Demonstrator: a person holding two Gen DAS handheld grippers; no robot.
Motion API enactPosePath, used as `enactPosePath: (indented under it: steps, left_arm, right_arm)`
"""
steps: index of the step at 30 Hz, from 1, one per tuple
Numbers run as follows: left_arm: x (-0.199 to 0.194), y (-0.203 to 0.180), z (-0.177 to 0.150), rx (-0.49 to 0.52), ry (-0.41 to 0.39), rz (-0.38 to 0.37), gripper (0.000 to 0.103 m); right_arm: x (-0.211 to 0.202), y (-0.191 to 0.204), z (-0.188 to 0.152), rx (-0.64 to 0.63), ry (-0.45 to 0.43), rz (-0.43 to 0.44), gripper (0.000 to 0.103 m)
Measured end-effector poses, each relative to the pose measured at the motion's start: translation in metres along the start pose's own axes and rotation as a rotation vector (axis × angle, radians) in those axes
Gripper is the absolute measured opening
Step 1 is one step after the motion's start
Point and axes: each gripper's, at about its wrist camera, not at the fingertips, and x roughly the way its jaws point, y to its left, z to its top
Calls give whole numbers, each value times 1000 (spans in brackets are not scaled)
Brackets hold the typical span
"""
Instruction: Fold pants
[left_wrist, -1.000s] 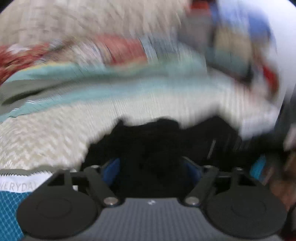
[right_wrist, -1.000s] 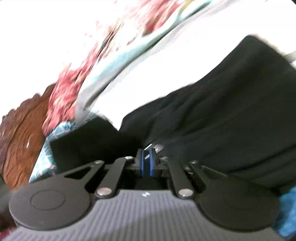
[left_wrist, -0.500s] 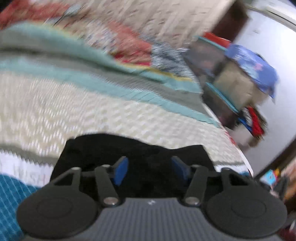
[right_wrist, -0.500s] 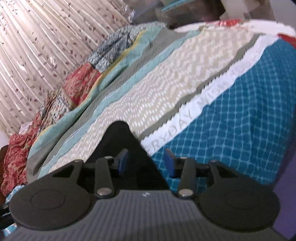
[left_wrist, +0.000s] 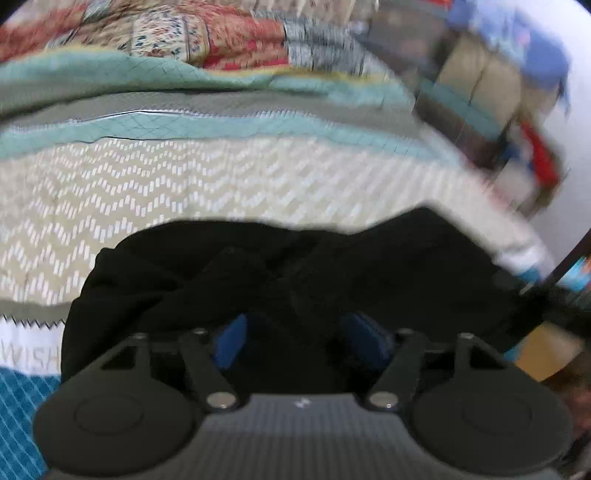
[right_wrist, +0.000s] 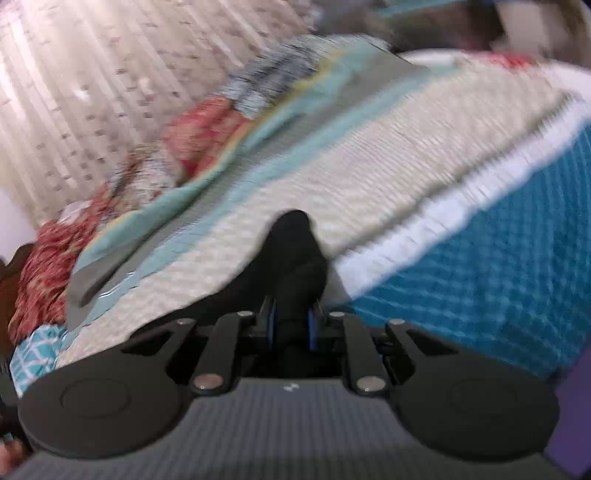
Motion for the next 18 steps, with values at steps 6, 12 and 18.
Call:
enactPosePath:
  steps: [6,12,18]
  left_arm:
    - [-61,40,16,-252,-153,-186,80]
    - [-62,67,20,-402,-135,-331,92]
    - [-71,96,5,-448,-189,-259,93]
  right_arm:
    - [-2,52,-3,-166,-6,109,18]
    - [11,121,-25,-312,100,288,18]
    - [40,177,-59,-375,288,473,19]
